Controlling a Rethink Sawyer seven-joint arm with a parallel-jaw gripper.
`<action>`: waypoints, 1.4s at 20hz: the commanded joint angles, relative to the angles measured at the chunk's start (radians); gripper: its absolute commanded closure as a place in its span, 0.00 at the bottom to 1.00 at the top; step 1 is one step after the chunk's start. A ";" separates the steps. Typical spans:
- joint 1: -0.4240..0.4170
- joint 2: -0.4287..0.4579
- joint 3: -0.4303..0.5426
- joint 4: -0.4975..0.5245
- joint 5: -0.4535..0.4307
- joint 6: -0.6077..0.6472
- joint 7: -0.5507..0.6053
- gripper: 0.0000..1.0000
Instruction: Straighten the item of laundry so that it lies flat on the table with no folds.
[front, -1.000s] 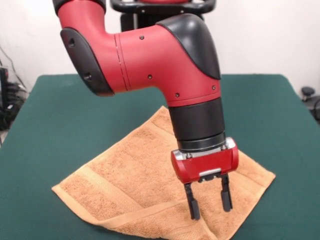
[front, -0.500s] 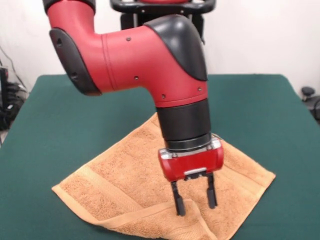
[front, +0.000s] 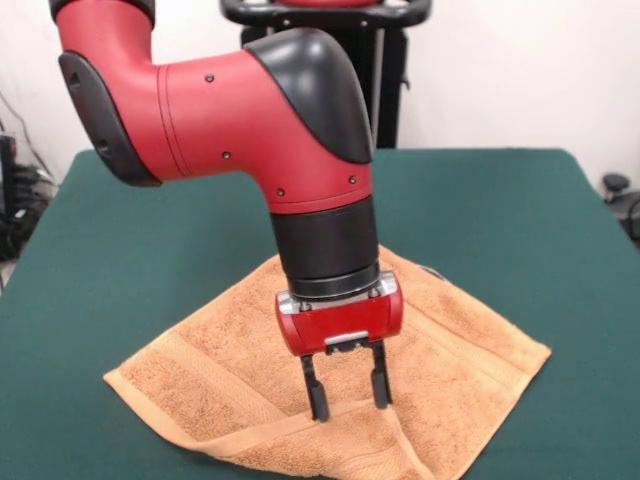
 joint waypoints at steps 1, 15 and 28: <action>0.025 0.068 0.051 0.095 -0.012 0.133 -0.123 0.00; 0.081 0.129 0.014 0.046 -0.047 0.099 -0.092 0.00; 0.099 0.171 -0.012 0.022 -0.091 0.015 -0.070 0.00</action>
